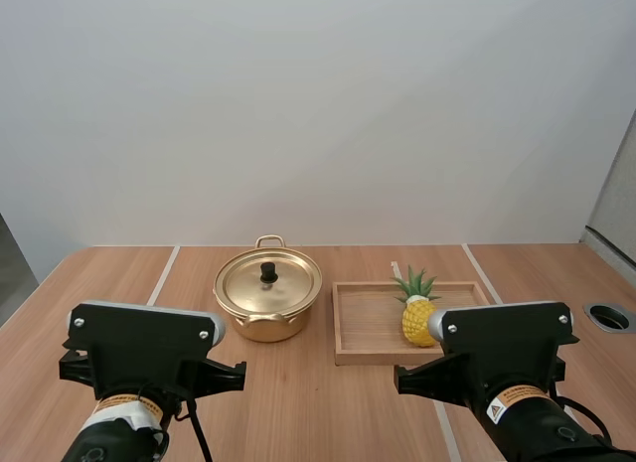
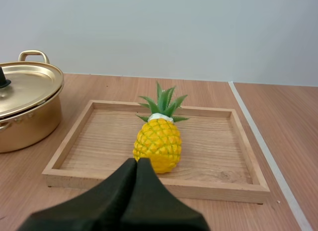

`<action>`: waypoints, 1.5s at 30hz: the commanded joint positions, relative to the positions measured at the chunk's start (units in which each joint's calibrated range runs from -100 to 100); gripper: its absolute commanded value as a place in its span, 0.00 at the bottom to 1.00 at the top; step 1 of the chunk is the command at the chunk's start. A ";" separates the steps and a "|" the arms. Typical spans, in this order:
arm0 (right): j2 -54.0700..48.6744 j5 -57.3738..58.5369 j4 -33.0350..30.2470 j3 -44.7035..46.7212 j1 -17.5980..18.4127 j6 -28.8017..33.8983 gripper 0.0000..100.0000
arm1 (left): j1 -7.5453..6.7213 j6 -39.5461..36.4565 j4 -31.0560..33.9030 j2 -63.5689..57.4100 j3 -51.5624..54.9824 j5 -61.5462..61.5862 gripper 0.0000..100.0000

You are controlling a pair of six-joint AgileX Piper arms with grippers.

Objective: Open the pot, put the pineapple inside, and close it

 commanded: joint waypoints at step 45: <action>0.27 -1.24 0.08 0.00 -0.09 0.00 0.00 | -0.08 -0.83 -0.06 -0.35 0.00 -1.54 0.00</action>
